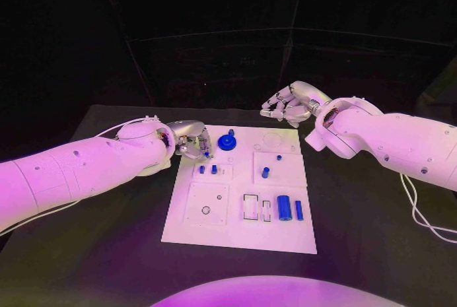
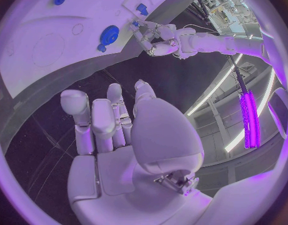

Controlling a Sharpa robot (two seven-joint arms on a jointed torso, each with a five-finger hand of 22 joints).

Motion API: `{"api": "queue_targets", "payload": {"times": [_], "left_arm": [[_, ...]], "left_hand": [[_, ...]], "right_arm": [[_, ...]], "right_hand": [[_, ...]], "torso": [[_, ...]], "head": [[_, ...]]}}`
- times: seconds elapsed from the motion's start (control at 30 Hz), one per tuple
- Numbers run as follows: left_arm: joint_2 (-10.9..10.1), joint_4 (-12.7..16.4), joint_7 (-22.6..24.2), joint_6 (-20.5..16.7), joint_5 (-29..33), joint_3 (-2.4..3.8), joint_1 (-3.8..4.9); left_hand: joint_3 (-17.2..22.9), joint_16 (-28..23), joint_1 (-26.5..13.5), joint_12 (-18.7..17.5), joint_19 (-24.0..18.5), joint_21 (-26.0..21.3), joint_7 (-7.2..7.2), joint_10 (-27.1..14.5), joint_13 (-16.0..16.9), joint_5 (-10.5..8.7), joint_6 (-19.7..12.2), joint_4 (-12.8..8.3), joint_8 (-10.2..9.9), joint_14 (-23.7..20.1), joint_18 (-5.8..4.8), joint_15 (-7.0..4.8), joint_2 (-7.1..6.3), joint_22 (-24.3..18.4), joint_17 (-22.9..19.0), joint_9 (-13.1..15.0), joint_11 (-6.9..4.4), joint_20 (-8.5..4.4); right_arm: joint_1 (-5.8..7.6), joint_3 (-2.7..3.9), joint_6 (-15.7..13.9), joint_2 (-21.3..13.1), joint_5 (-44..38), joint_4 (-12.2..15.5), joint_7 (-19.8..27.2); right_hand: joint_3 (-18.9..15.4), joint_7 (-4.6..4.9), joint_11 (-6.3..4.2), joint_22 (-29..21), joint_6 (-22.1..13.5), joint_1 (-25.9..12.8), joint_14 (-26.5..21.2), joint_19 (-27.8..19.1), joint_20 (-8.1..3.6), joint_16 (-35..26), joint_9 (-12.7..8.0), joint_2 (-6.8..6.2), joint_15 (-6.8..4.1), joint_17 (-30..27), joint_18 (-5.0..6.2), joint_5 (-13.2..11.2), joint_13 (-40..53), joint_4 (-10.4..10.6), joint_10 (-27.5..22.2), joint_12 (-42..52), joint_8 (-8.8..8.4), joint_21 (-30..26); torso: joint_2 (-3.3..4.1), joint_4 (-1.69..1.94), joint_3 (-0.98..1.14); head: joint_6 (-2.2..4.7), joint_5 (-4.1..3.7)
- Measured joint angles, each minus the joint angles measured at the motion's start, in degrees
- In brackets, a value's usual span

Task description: Assemble the parts on the task board

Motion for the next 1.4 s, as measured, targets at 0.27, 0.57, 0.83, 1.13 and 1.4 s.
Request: {"api": "queue_targets", "payload": {"times": [0.27, 0.57, 0.83, 1.13, 1.4], "left_arm": [[-0.8, 0.7, -0.1, -1.2, 0.0, 0.01, 0.00], [-1.2, 1.5, 0.2, -2.7, 0.4, 0.02, 0.00], [-0.6, 1.4, 0.3, -3.0, 0.7, 0.02, 0.01], [0.2, 1.0, 0.3, -2.8, 0.9, 0.02, 0.01], [0.9, 0.6, 0.2, -2.1, 1.0, 0.02, 0.01]], "left_hand": [[0.0, 0.0, 0.0, 0.0, 0.0, 0.0, -0.01, 0.0, 0.0, 0.00, 0.0, 0.0, 0.0, 0.0, 0.00, 0.00, 0.00, 0.1, 0.0, -0.1, 0.00, 0.00], [-0.3, 0.0, -0.3, -0.3, 0.0, 0.0, -0.21, 0.0, -0.1, 0.00, 0.2, 0.3, 0.0, 0.0, 0.00, 0.00, -0.30, 0.2, 0.0, 0.0, 0.00, 0.00], [-0.5, 0.0, -0.5, -0.3, 0.0, 0.0, -0.21, 0.4, -0.1, -0.01, 0.2, 0.5, 0.0, 0.0, 0.00, 0.00, -0.07, 0.2, -0.2, -0.1, -0.05, 0.00], [-0.5, -0.2, -0.8, -0.5, 0.0, 0.0, -0.21, 0.4, -0.1, -0.01, 0.2, 0.5, -0.2, 0.0, 0.00, 0.00, -0.30, 0.2, -0.3, -0.1, 0.01, 0.01], [-0.5, -0.2, -0.8, -0.5, 0.0, 0.0, -0.21, 0.4, -0.2, -0.01, 0.2, 0.5, -0.2, 0.0, 0.00, 0.00, -0.30, 0.1, -0.5, -0.1, 0.01, 0.01]], "right_arm": [[0.00, 0.00, 0.0, 0.0, 0.0, 0.0, 0.0], [-0.01, 0.00, 0.0, -0.1, 0.0, 0.0, 0.0], [-0.01, 0.00, 0.0, 0.0, 0.0, 0.1, 0.0], [-0.01, -0.01, 0.0, 0.0, 0.0, 0.1, 0.0], [-0.01, -0.01, 0.0, 0.0, 0.0, 0.1, 0.0]], "right_hand": [[0.0, 0.00, 0.00, 0.0, 0.0, 0.0, 0.0, 0.0, 0.00, 0.0, 0.0, 0.00, 0.00, 0.0, 0.00, 0.0, 0.0, 0.0, 0.0, 0.0, 0.00, 0.0], [0.0, 0.00, 0.00, 0.0, 0.0, 0.0, 0.0, 0.0, 0.00, 0.0, 0.0, 0.00, 0.00, 0.0, 0.00, 0.0, 0.0, 0.0, 0.0, 0.0, 0.00, 0.0], [0.0, 0.00, 0.00, 0.0, 0.0, 0.0, 0.0, 0.0, 0.00, 0.0, 0.0, 0.00, 0.00, 0.0, 0.00, 0.0, 0.0, 0.0, 0.0, 0.0, 0.00, 0.0], [0.0, 0.00, 0.00, 0.0, 0.0, 0.0, 0.0, 0.0, 0.00, 0.0, 0.0, 0.00, 0.00, 0.0, 0.00, 0.0, 0.0, 0.0, 0.0, 0.0, 0.00, 0.0], [0.0, 0.00, 0.00, 0.0, 0.0, 0.0, 0.0, 0.0, 0.00, 0.0, 0.0, 0.00, 0.00, 0.0, 0.00, 0.0, 0.0, 0.0, 0.0, 0.0, 0.00, 0.0]], "torso": [[0.00, 0.00, -0.01], [0.01, 0.01, 0.00], [0.01, 0.03, 0.03], [0.01, -0.02, 0.03], [0.01, -0.02, 0.03]], "head": [[0.03, -0.01], [0.12, -0.02], [0.01, -0.06], [-0.05, -0.11], [-0.13, -0.07]]}}
